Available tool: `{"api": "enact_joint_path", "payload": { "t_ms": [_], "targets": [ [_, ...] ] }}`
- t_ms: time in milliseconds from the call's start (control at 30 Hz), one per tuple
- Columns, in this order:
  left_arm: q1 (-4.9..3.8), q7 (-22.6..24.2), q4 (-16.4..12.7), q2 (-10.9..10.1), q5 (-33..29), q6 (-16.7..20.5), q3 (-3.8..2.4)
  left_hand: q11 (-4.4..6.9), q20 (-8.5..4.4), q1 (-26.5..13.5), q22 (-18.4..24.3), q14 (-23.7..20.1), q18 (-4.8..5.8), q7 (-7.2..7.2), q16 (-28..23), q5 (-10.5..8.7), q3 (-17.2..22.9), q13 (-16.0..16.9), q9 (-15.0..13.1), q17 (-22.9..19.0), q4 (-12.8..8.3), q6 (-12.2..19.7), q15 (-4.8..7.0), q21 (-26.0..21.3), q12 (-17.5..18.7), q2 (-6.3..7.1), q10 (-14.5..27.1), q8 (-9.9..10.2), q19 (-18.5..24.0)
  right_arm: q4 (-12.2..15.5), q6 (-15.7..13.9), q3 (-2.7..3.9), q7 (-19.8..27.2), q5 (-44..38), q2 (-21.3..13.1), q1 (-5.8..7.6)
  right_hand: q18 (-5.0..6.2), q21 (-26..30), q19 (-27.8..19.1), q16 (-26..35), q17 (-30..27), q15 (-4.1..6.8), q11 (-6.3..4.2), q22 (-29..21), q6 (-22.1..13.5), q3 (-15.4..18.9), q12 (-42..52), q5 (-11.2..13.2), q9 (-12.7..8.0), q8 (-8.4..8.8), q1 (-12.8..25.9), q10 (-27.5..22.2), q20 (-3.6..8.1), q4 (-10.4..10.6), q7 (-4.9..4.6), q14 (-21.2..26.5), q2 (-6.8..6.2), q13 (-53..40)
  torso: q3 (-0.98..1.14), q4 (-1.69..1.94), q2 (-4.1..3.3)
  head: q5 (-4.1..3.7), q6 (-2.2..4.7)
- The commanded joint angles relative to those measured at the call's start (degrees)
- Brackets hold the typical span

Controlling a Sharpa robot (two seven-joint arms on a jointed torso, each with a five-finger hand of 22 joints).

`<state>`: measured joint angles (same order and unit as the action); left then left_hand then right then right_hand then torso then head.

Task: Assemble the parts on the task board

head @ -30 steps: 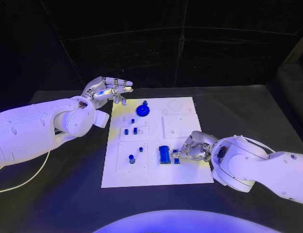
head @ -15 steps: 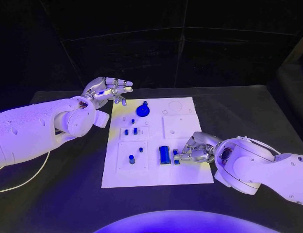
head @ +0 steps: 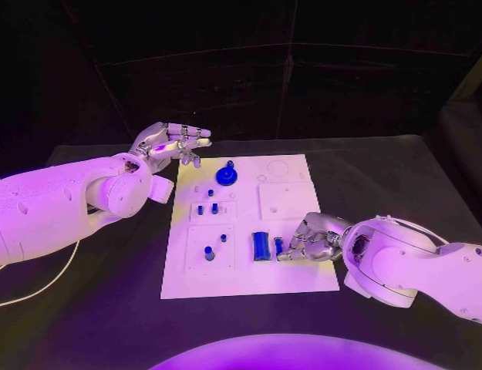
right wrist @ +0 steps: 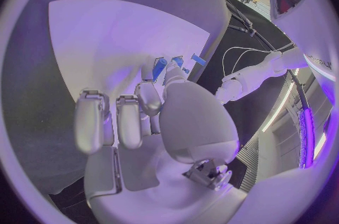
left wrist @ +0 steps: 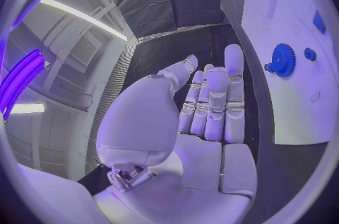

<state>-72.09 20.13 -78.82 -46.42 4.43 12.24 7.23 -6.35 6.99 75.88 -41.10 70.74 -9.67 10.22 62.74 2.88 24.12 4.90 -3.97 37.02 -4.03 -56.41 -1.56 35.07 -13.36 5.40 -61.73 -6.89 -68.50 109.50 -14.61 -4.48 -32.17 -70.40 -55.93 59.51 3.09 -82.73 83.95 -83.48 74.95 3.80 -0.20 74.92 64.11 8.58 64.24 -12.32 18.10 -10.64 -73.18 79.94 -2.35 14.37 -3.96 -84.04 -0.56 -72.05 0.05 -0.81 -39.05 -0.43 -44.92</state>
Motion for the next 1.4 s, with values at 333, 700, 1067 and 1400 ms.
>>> {"api": "enact_joint_path", "payload": {
  "t_ms": [333, 700, 1067, 1400],
  "targets": [
    [-0.09, 0.20, -0.11, -0.01, -0.18, -0.45, -0.05, -0.03, 0.04, 0.01, 0.09, -0.40, -0.81, 0.25, 0.00, 0.14, -0.28, 0.09, -0.04, -0.06, -0.06, -0.03, 0.15, -0.32, -0.38, -0.55, 0.46, -0.23, 0.37, -1.87, 1.55, 0.01, -1.64, -2.87, 1.51, 0.06, -0.27, 0.14, 0.59, 0.15, 4.25, 0.57, -0.35, 2.16, 0.47, -0.04, -0.32, -0.62, 0.27, -0.53, -1.22, 0.15, 0.44, -0.76, 0.13, -3.81, 1.13, -0.12, -0.01, 0.01, -0.02, 0.11, -0.08],
    [-0.09, 0.21, -0.12, 0.06, -0.18, -0.47, -0.05, -0.03, 0.06, -0.10, 0.14, -0.44, -0.81, 0.26, 0.03, 0.15, -0.39, 0.09, -0.03, -0.17, 0.04, 0.04, 0.13, -0.37, -0.51, -0.67, 0.57, -0.25, 0.36, -2.16, 0.90, 0.01, -1.80, -3.64, 2.40, 0.05, -0.28, 0.11, 0.61, 0.12, 4.32, 0.61, -0.42, 2.22, 0.61, 0.04, -0.32, -0.57, 0.40, -0.66, -1.69, 0.17, 0.47, -1.05, 0.22, -3.82, 1.44, -0.15, -0.02, -0.08, 0.02, -0.26, -0.12],
    [-0.10, 0.07, -0.18, -0.24, -1.32, -0.81, -0.04, -0.03, 0.07, -0.09, 0.15, -0.47, -0.81, 0.26, 0.00, 0.15, -0.40, 0.09, -0.03, -0.26, 0.04, 0.05, 0.13, -0.37, -0.52, -0.67, 0.58, -0.25, 0.36, 0.09, -5.24, 0.07, 6.53, 2.93, -0.90, 0.37, 0.14, 1.37, -0.31, 1.20, 2.77, 0.08, 0.38, 0.17, -2.42, 1.52, -3.09, -0.91, -0.04, 0.95, -1.21, -1.16, 0.19, -0.72, -0.82, -3.45, 1.47, 1.54, -0.12, 0.09, 0.19, -0.43, 0.65],
    [-0.09, 0.82, 0.75, -0.01, -6.37, -1.83, -0.04, -0.03, 0.13, -0.71, 0.26, -0.69, -0.79, 0.20, -0.13, 0.12, -0.96, 0.12, -0.03, -0.66, 0.37, 0.11, 0.07, -0.51, -0.74, -0.46, 0.67, -0.30, 0.41, -7.88, -14.35, 0.11, 31.26, 30.98, -0.78, 4.64, 4.30, 16.97, -10.20, 17.21, -16.29, -1.24, 1.98, -21.52, -6.38, 1.93, -29.93, -4.19, -0.33, 2.73, -6.37, -13.74, -1.14, -2.72, -2.62, 2.11, 3.43, 20.33, -0.38, 0.02, 1.00, -0.88, 2.23]
  ]
}}
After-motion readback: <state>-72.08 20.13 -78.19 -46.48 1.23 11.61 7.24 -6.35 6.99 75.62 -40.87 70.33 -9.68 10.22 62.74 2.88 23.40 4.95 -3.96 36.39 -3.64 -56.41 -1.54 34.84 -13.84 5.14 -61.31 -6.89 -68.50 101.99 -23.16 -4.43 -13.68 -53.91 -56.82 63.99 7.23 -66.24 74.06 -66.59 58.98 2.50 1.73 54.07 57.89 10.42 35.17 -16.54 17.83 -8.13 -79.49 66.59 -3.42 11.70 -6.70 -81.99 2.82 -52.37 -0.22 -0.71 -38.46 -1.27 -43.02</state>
